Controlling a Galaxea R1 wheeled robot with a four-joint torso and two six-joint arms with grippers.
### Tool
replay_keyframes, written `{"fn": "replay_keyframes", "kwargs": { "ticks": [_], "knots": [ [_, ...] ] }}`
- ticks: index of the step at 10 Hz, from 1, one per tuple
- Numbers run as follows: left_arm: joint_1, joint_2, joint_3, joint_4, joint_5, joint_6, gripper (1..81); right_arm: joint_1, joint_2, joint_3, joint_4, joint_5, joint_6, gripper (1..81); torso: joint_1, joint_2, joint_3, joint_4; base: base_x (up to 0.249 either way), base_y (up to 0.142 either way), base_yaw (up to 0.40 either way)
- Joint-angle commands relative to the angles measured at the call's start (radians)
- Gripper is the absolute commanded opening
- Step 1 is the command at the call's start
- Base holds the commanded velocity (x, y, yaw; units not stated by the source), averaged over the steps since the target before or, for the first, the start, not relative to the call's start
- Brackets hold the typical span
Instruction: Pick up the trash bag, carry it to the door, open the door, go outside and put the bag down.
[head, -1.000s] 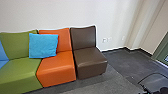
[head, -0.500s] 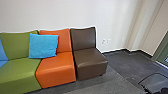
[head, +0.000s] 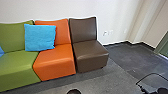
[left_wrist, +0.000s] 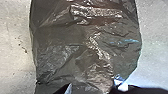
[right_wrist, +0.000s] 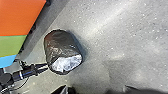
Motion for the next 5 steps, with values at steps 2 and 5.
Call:
{"fn": "replay_keyframes", "kwargs": {
  "ticks": [2, 5],
  "knots": [
    [-0.168, 0.01, -0.038, -0.019, 0.087, -0.009, 81.1, 0.114, -0.059, 0.019, 0.038, -0.069, 0.003, 81.1, 0.079, -0.123, -0.008, 0.0, 0.0, 0.0, 0.0],
    [-0.143, 0.063, -0.106, -0.017, 0.099, -0.009, 81.1, 0.112, -0.053, 0.018, 0.035, -0.068, 0.003, 81.1, 0.142, -0.226, -0.107, 0.0, 0.0, 0.0, 0.0]
  ]
}}
